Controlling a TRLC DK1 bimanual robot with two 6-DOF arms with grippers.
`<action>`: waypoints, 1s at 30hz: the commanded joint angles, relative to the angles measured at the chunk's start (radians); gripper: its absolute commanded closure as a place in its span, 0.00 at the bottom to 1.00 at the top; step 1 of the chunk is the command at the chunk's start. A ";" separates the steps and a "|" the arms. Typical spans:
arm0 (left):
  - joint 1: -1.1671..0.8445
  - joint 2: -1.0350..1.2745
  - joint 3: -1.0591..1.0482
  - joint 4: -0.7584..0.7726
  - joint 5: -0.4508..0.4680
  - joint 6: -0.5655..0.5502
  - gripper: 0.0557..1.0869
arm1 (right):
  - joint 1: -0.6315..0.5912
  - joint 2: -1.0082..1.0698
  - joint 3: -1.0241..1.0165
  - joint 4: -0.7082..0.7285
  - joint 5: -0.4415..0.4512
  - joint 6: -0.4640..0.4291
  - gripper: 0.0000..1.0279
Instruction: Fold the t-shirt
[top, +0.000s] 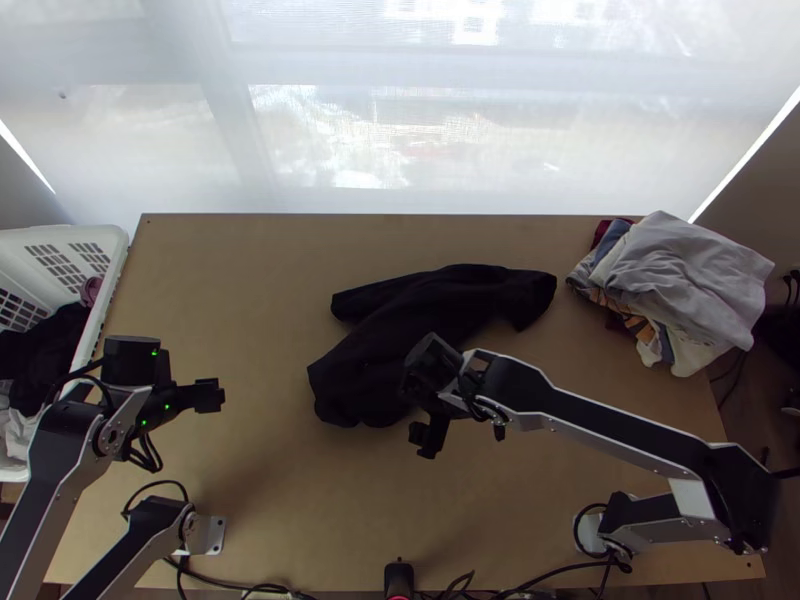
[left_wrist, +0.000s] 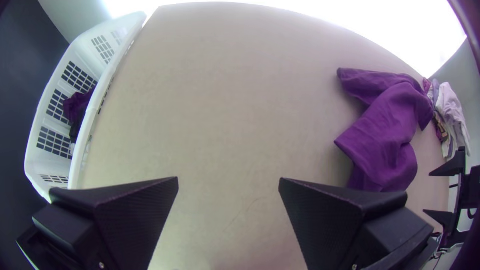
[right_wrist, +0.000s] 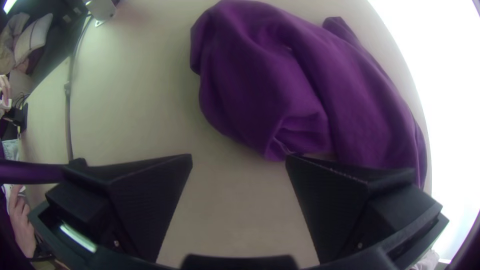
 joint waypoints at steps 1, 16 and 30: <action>0.012 -0.010 -0.014 -0.023 -0.003 0.012 0.05 | 0.041 0.150 0.046 0.067 -0.023 0.017 0.16; 0.006 0.024 -0.014 -0.005 0.000 0.010 0.05 | -0.094 0.158 0.140 0.163 -0.023 -0.056 0.97; 0.003 0.005 -0.013 -0.011 0.000 0.004 0.05 | -0.134 0.113 0.204 0.058 -0.025 -0.034 0.97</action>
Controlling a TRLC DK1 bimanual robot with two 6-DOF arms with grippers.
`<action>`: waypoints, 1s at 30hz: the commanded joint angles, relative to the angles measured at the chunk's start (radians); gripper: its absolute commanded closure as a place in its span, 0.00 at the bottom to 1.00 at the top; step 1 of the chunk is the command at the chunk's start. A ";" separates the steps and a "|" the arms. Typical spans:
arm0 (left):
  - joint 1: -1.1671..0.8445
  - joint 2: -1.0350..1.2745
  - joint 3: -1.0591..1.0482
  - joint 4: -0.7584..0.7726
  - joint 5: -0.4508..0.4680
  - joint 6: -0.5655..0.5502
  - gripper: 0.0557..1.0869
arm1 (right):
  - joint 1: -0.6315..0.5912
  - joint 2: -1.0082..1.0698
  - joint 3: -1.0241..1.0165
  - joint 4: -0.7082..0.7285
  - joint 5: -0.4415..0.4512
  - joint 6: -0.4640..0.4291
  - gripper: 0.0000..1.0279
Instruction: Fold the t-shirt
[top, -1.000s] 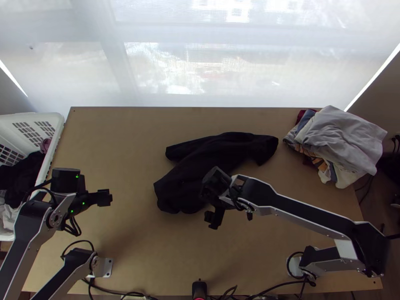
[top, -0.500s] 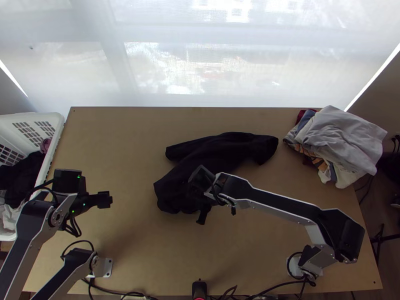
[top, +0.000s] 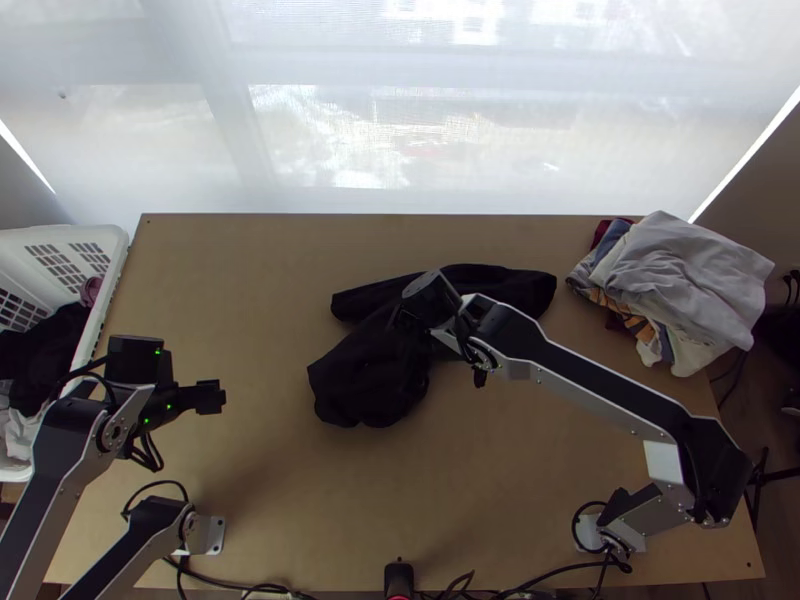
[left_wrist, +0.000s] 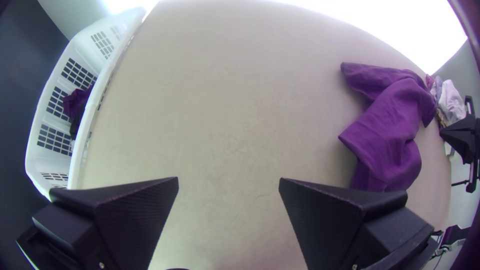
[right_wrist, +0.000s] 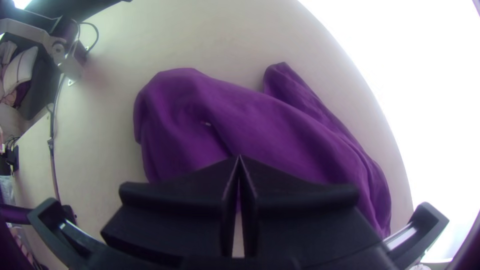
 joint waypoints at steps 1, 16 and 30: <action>-0.005 -0.014 -0.006 -0.009 -0.001 0.000 0.05 | 0.019 -0.014 -0.051 -0.021 0.001 0.020 0.97; -0.020 0.040 0.023 -0.029 -0.004 0.006 0.05 | 0.064 0.123 -0.060 -0.004 -0.002 0.073 0.33; -0.019 0.070 0.028 -0.025 -0.004 0.004 0.05 | 0.079 0.195 -0.064 0.021 -0.028 0.075 0.80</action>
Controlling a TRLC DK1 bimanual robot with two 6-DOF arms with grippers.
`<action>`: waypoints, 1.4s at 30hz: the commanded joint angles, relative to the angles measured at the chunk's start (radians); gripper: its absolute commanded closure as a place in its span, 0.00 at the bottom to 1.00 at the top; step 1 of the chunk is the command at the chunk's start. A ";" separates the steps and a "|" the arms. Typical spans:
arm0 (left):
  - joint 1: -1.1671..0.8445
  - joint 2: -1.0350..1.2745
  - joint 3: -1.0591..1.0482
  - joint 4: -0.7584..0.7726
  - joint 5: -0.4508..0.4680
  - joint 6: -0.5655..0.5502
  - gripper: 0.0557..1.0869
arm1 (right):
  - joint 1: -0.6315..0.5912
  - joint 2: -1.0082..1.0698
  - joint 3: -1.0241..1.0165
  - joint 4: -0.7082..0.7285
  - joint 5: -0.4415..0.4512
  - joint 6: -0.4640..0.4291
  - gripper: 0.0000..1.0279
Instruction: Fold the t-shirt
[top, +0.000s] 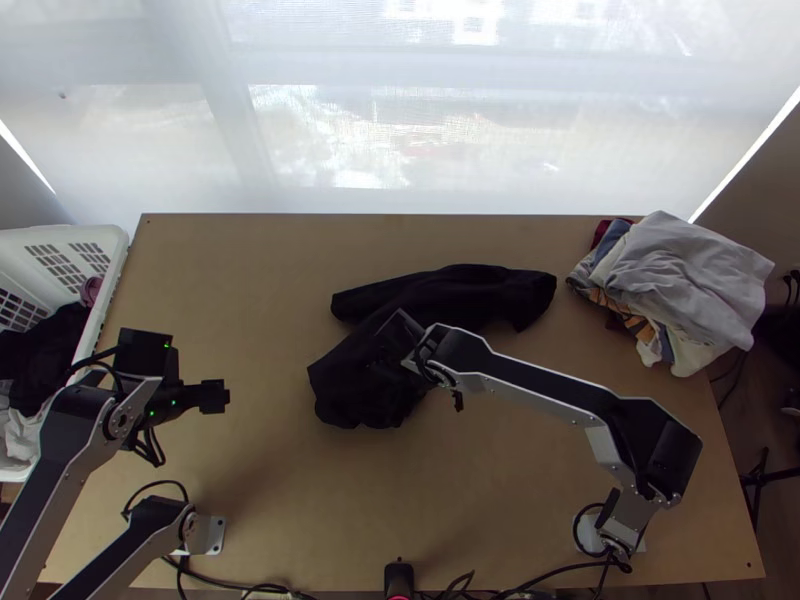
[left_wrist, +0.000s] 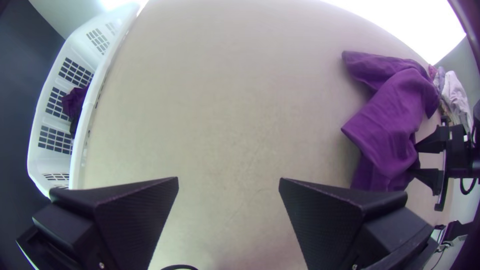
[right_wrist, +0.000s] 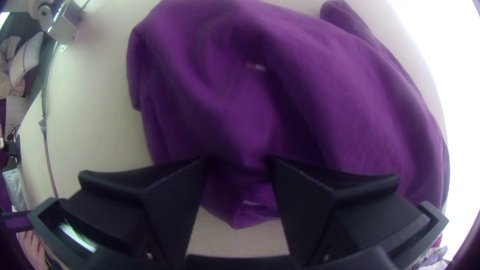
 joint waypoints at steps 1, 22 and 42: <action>0.000 0.012 0.003 0.003 0.000 0.000 0.05 | 0.007 0.027 0.009 0.015 -0.015 -0.004 0.93; -0.015 0.006 0.034 0.011 0.003 -0.008 0.05 | 0.061 -0.088 0.665 -0.129 0.157 -0.180 0.97; -0.090 -0.023 0.029 -0.005 0.011 -0.010 0.05 | 0.052 -0.037 0.944 0.141 0.419 -0.426 0.97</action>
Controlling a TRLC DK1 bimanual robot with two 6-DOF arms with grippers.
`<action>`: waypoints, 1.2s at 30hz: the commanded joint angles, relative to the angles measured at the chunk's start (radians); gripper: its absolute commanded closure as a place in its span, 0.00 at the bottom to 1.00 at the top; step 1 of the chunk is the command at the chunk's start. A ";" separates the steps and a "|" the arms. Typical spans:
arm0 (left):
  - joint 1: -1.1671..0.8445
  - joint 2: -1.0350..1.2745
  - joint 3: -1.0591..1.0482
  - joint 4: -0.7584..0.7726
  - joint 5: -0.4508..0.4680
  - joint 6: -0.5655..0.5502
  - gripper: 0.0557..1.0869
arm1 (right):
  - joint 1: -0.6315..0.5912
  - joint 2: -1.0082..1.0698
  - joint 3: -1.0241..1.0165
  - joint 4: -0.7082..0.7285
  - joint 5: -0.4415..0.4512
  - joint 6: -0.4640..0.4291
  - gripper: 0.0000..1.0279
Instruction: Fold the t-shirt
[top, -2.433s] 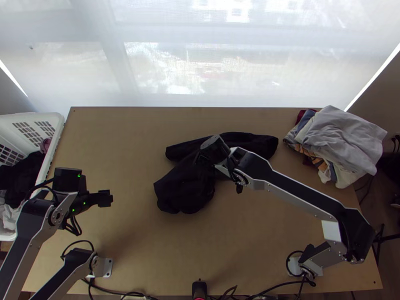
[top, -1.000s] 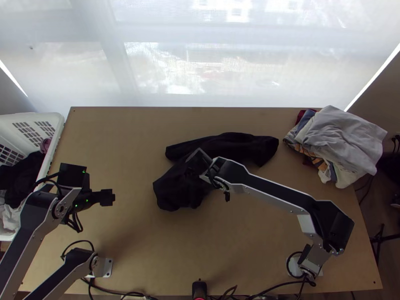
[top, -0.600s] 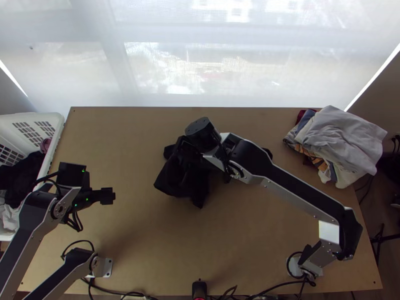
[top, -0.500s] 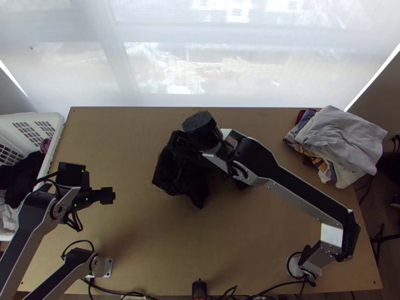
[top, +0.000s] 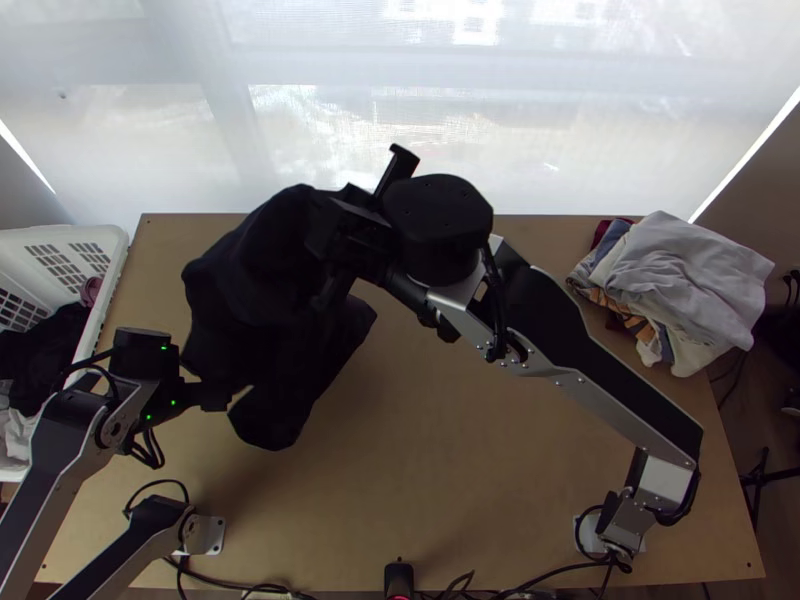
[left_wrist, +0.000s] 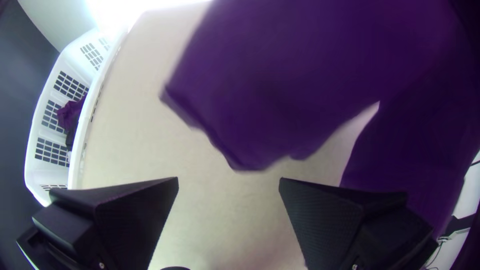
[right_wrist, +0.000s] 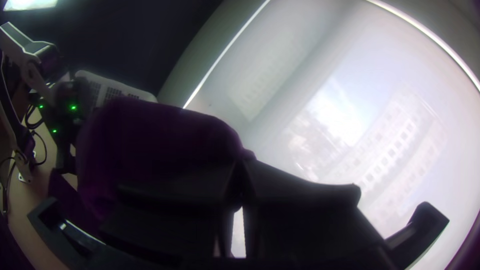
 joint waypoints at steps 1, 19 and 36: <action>-0.040 0.011 -0.015 0.006 0.003 0.007 0.05 | -0.082 -0.037 -0.029 0.011 0.051 -0.007 0.97; -0.061 0.149 -0.059 0.170 0.003 0.038 0.05 | -0.558 -0.396 -1.040 0.002 -0.076 0.123 0.97; -0.244 0.494 0.122 0.368 0.003 -0.050 0.05 | -0.820 -0.497 -1.300 0.079 -0.119 0.133 0.97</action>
